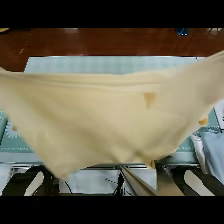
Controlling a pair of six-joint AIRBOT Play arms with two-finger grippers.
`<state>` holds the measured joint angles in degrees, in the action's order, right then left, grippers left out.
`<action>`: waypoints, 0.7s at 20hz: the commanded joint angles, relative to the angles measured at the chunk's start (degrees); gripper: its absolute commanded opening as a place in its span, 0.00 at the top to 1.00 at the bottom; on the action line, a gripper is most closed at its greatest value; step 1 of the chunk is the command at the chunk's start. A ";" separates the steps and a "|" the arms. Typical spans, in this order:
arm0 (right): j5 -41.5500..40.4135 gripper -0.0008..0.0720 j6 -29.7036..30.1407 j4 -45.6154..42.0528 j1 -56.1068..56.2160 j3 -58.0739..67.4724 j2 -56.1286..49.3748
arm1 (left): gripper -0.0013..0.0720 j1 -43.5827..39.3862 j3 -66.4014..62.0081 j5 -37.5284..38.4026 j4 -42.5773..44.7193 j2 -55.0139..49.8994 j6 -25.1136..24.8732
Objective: Fold the shirts.
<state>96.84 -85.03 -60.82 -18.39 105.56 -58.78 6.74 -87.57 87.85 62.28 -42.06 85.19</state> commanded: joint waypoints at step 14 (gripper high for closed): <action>-32.76 0.94 -1.27 -5.95 11.85 0.07 -40.39 | 0.95 -0.02 8.17 -24.48 -4.90 -41.64 -5.05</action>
<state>67.09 -85.82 -60.36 -9.43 105.60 -94.43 6.72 -79.48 65.58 58.15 -78.39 80.23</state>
